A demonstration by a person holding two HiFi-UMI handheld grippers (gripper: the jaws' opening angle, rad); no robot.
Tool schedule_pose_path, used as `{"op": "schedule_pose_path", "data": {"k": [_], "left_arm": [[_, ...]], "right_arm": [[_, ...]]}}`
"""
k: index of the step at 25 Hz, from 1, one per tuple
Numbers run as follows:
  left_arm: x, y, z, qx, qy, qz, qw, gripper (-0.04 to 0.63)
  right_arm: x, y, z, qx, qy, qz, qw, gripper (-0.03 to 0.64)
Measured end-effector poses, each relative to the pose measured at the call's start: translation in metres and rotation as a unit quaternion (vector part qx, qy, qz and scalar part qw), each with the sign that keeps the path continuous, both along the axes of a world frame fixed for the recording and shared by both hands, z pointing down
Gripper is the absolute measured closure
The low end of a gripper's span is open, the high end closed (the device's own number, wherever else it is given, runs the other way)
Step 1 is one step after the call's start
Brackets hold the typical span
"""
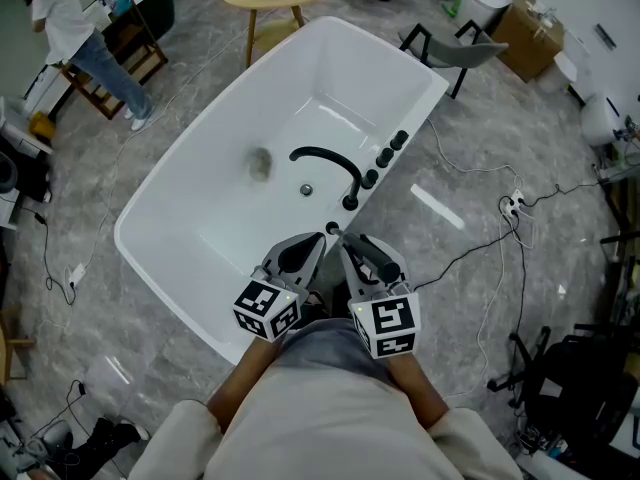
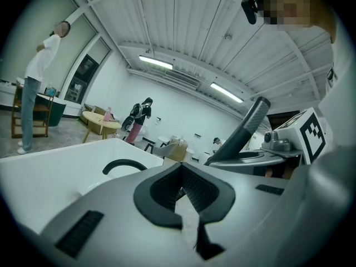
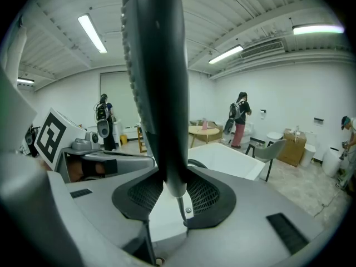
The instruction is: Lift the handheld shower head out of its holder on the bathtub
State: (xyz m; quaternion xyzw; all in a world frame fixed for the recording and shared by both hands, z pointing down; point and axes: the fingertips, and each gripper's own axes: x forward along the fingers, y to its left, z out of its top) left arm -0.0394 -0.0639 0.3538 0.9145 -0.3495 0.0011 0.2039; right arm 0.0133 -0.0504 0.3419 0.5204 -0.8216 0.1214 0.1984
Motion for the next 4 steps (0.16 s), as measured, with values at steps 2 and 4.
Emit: {"op": "schedule_pose_path", "data": {"k": [2,4], "left_arm": [[-0.0020,-0.0015,0.0003,-0.002,0.001,0.000,1.0000,0.591],[-0.0040,-0.0032,0.0007,-0.004,0.003,0.000,1.0000,0.591]], "right_arm": [[-0.0009,-0.0016,0.0000,-0.001,0.001,0.001,1.000,0.472],[-0.0017,-0.0035,0.0001,-0.001,0.001,0.002,1.000,0.472]]}}
